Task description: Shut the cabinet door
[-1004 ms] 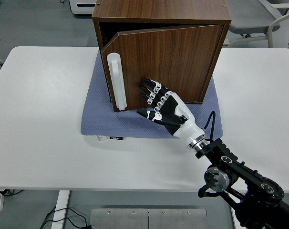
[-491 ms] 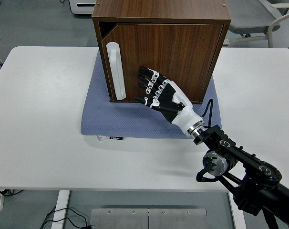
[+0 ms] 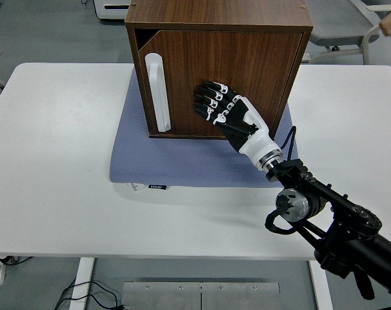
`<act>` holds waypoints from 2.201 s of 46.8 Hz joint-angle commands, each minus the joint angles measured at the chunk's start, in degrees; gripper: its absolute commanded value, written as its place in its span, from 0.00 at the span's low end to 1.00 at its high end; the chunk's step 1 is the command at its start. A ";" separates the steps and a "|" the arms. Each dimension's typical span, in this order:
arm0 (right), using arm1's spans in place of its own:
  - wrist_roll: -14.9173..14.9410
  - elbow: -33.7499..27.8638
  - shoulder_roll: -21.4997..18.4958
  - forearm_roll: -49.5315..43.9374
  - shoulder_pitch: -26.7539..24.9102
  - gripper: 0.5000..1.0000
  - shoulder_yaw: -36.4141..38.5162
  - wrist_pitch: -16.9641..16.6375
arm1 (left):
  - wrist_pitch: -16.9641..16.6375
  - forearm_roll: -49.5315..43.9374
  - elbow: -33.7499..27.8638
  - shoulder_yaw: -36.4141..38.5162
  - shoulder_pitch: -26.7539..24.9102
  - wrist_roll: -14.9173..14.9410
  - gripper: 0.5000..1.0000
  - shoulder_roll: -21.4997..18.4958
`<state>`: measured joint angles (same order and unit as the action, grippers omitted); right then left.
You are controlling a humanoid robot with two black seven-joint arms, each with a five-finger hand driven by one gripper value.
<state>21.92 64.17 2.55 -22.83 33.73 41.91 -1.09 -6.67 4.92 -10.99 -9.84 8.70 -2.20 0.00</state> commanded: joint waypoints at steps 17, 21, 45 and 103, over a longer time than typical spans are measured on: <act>2.16 -0.36 0.53 -0.29 -1.91 1.00 0.36 0.56 | 0.00 0.00 0.00 0.00 0.00 0.00 1.00 0.00; 3.65 0.43 0.88 -0.38 -2.88 1.00 0.97 -1.28 | -0.01 0.00 0.00 0.00 0.00 0.00 1.00 0.00; 6.29 10.80 13.80 -4.77 -11.58 1.00 3.35 -7.35 | 0.00 0.00 0.00 0.00 0.00 0.00 1.00 0.00; 9.10 14.41 21.98 -8.29 -26.00 1.00 15.48 -6.12 | 0.00 0.00 0.00 0.00 0.00 0.00 1.00 0.00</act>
<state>30.99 79.28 24.76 -31.30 7.74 57.02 -7.44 -6.69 4.92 -10.99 -9.84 8.70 -2.18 0.00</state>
